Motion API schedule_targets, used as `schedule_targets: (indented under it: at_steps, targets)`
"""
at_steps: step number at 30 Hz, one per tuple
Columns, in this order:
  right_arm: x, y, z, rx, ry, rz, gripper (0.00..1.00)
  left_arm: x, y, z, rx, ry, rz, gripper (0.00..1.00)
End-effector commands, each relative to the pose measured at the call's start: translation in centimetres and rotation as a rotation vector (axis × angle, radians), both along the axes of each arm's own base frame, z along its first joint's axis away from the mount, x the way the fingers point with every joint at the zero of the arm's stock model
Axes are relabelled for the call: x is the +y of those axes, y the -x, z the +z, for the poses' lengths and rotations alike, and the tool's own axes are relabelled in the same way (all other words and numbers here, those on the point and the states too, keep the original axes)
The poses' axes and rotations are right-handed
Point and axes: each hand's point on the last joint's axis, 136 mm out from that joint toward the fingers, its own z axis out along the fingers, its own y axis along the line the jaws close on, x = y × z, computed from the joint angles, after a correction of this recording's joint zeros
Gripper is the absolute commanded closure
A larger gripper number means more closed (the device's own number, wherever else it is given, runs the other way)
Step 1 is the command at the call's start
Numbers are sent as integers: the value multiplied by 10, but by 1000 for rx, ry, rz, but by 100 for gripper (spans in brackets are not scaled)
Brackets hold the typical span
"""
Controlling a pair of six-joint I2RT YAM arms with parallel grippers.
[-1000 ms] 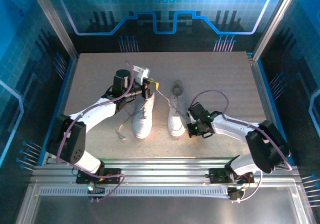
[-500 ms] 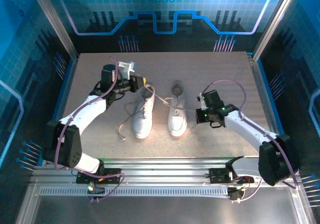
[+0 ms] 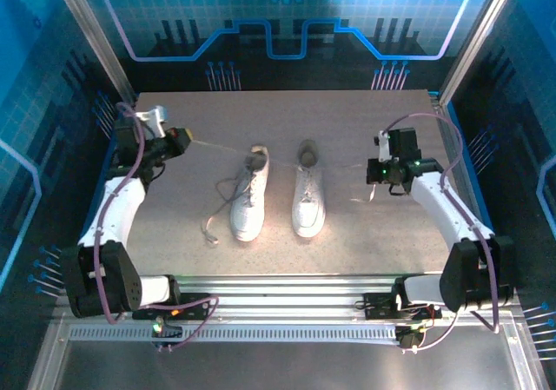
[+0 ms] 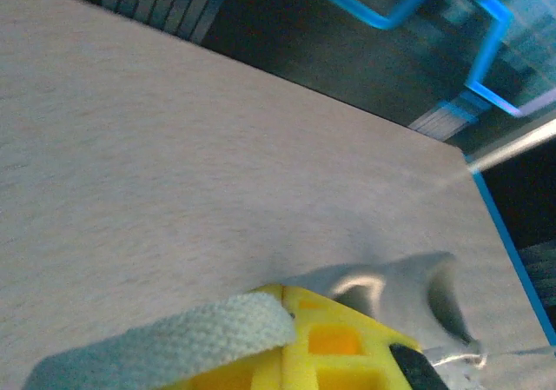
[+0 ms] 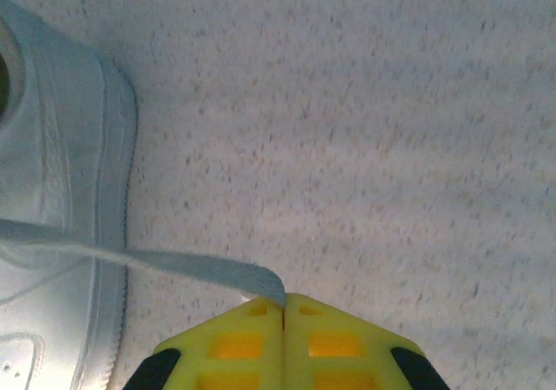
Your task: Tie the shoes
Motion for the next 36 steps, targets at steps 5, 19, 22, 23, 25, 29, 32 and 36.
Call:
schedule_targets:
  at_steps: [5,19,22,23,25,29,32,36]
  targets:
    - [-19,-23,-16,76,47,39,100,31,15,-45,203,142,77,100]
    - [-82,-4,-13,61,83,-110,100,35,34,-61,289,148,89,100]
    - [-99,-1,-18,96,78,-149,100,37,32,-67,313,145,94,100]
    - [-102,-1,-20,106,79,-153,100,39,32,-69,321,138,100,100]
    - [-105,-2,-25,128,80,-157,100,43,34,-73,334,129,114,100]
    - [-111,-1,-40,179,104,-164,100,41,42,-86,399,157,104,100]
    - [-117,0,-45,204,132,-168,100,44,48,-96,424,157,121,100]
    - [-122,-4,-43,201,151,-171,100,58,58,-104,442,189,164,100]
